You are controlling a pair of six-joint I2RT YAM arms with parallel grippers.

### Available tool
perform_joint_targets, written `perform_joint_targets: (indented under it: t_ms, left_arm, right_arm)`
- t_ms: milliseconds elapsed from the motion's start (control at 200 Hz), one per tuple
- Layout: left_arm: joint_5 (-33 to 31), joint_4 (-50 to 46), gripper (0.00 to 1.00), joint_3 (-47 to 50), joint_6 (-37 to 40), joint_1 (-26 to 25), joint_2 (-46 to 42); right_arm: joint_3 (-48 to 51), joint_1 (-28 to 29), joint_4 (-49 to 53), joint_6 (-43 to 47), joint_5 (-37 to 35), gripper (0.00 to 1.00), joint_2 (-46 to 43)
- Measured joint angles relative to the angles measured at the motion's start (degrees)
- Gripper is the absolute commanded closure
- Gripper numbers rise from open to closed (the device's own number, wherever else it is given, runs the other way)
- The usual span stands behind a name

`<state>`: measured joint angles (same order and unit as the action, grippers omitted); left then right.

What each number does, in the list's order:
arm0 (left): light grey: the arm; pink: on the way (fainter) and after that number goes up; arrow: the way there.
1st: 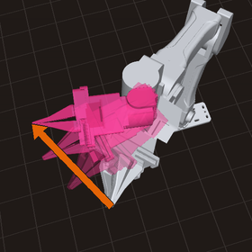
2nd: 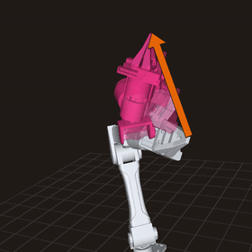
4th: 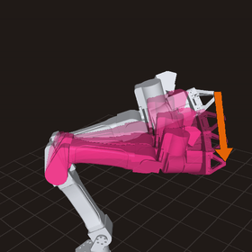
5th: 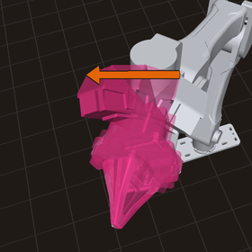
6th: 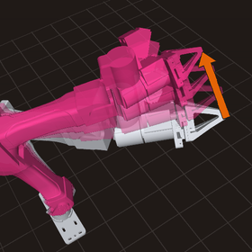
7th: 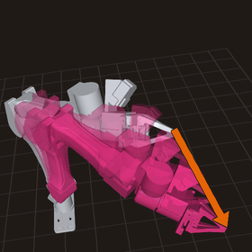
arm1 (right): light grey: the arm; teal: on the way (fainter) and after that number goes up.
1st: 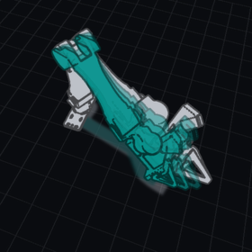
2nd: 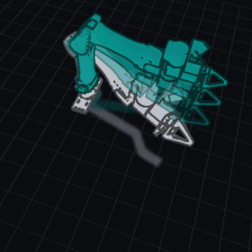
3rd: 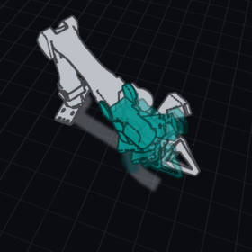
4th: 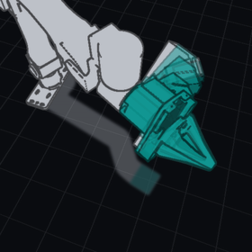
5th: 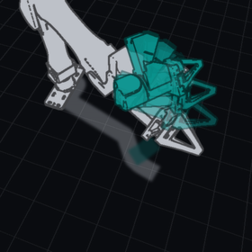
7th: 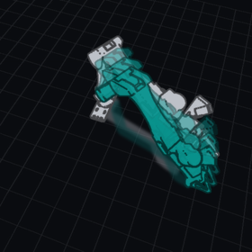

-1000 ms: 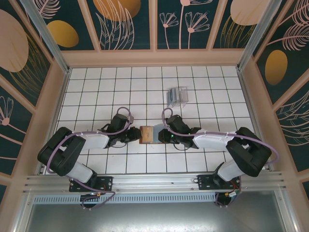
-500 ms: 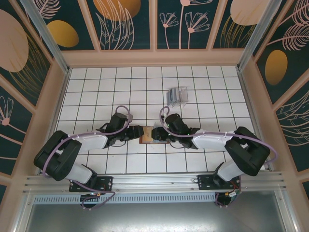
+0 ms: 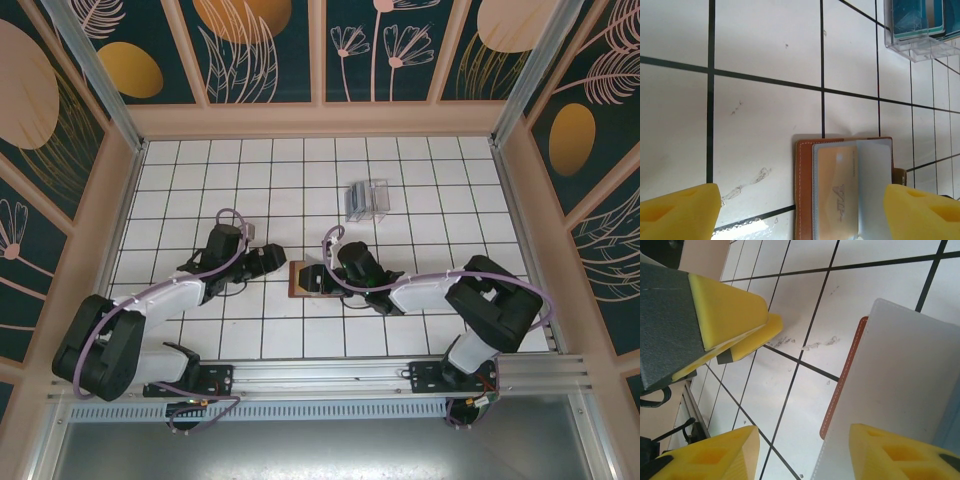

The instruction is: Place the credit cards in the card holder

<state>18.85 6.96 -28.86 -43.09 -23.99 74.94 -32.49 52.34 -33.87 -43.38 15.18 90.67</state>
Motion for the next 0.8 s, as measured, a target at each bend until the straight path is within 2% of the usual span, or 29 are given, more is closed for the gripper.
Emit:
perform_joint_targets:
  t_ms: [160, 320, 395, 490, 631, 801]
  left_arm:
    - [-1.05, -0.72, 0.15, -0.13, -0.04, 0.00, 0.22]
    - [-3.06, -2.34, 0.14, -1.22, 0.07, 0.00, 0.28]
    - [-4.44, -2.80, 0.06, -2.16, 0.39, 0.00, -0.35]
    - [-6.14, -3.15, 0.02, -2.27, 0.66, 0.09, -3.10]
    - [-6.49, -2.51, 0.01, -2.12, 1.01, 0.11, -6.99]
    - [-5.31, -1.57, 0.02, -1.64, 1.07, 0.11, -7.19]
  right_arm:
    - [-0.09, -0.07, 1.09, 0.02, -1.46, 0.50, 0.70]
    - [-4.74, 1.14, 5.53, 1.84, -1.86, 0.50, 6.49]
    - [-6.86, 1.29, 8.33, 2.99, -2.10, 0.50, 6.80]
    - [-8.17, 0.83, 9.57, 3.98, -2.21, 0.49, 6.62]
    - [-8.17, -1.86, 14.25, 5.70, -2.62, 0.44, 2.36]
    - [-11.80, -7.87, 21.92, 10.43, -7.28, 0.40, -5.51]
